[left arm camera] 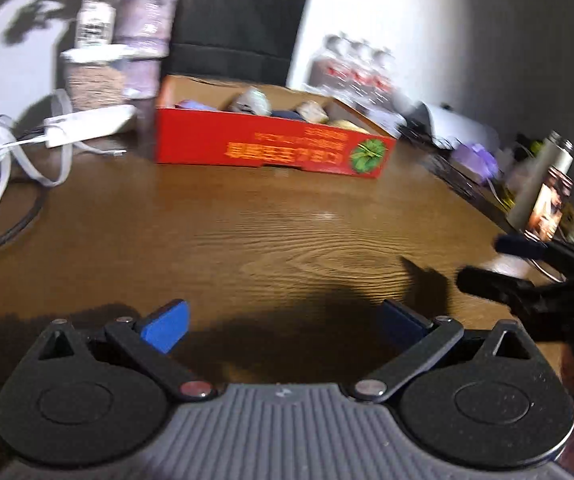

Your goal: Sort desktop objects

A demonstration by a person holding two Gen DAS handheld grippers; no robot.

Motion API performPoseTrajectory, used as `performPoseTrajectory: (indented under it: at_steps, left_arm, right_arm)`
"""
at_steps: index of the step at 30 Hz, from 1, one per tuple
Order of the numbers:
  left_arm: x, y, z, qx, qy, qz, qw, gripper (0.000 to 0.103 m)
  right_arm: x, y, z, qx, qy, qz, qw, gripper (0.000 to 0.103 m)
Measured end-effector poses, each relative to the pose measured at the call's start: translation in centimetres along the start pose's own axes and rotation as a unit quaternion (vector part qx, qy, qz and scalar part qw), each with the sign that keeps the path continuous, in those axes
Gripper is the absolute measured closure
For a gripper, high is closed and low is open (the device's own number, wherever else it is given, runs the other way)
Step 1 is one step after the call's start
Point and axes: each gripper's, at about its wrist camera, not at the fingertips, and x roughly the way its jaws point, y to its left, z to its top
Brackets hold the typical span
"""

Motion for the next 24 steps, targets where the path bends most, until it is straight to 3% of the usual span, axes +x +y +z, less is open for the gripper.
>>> performPoseTrajectory:
  at_steps: [6, 12, 24]
  left_arm:
    - [-0.7, -0.3, -1.4, 0.011, -0.047, 0.051, 0.9976, 0.000]
    - [0.8, -0.4, -0.8, 0.019, -0.040, 0.093, 0.9947, 0.000]
    - [4.6, -0.2, 0.8, 0.012, -0.013, 0.117, 0.9930, 0.000]
  right_arm:
    - [1.5, 0.9, -0.4, 0.008, 0.020, -0.002, 1.000, 0.002]
    - [4.3, 0.9, 0.1, 0.030, 0.045, -0.026, 0.998, 0.002]
    - [8.4, -0.5, 1.0, 0.067, 0.081, -0.039, 0.994, 0.002]
